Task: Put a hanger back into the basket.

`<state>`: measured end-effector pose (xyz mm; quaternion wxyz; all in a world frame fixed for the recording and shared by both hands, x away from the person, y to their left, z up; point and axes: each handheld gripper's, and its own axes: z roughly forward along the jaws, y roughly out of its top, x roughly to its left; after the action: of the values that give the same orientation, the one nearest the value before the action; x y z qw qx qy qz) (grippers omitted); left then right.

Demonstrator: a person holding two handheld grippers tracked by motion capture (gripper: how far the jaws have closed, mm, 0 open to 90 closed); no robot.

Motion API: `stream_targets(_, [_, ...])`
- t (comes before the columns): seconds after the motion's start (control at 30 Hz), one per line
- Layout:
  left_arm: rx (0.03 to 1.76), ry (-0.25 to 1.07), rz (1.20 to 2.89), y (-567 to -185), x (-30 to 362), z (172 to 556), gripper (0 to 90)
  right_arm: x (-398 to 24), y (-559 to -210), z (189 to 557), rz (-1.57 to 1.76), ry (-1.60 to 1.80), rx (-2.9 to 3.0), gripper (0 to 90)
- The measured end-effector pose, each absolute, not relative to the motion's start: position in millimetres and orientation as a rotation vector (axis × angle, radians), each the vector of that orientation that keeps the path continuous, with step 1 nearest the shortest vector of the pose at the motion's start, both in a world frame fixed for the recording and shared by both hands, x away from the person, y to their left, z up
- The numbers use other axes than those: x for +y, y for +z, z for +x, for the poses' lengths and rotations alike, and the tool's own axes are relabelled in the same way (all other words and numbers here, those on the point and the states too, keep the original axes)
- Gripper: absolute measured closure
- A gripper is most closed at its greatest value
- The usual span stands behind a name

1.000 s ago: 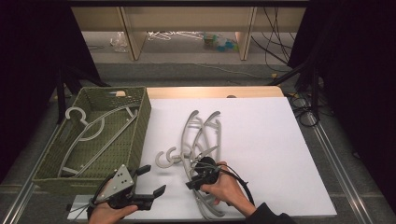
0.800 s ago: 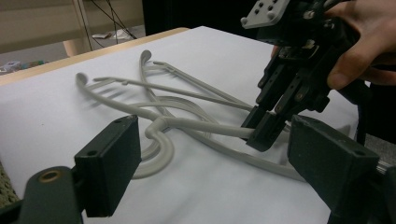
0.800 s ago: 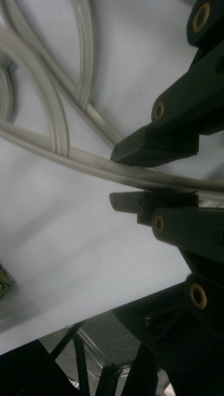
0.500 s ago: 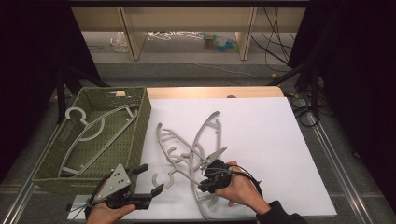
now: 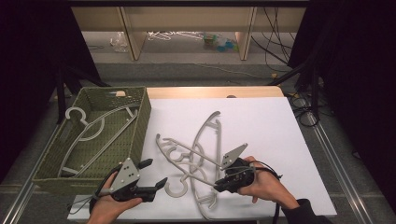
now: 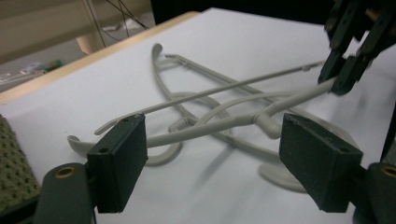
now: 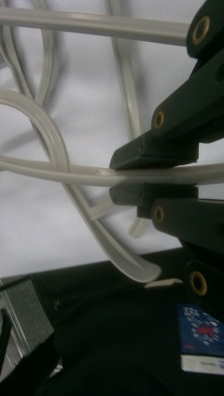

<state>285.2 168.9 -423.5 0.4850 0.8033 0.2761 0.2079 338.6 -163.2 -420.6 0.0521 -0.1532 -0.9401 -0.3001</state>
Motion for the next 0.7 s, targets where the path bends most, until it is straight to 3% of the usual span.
stream_targets(0.2, [0.595,0.521,2.083,-422.8,145.4,304.6,29.7,-177.0,-411.7,334.5,-0.418,-0.929,-2.839,82.5])
stream_targets(0.37, [0.474,0.526,2.284,-423.7,124.8,319.5,36.9,-184.9,-408.3,331.8,-0.391,-0.939,-2.833,82.5])
stream_targets(0.7, [0.28,0.491,2.393,-436.1,103.5,333.6,40.1,-191.2,-408.3,330.9,-0.375,-0.935,-2.821,82.3])
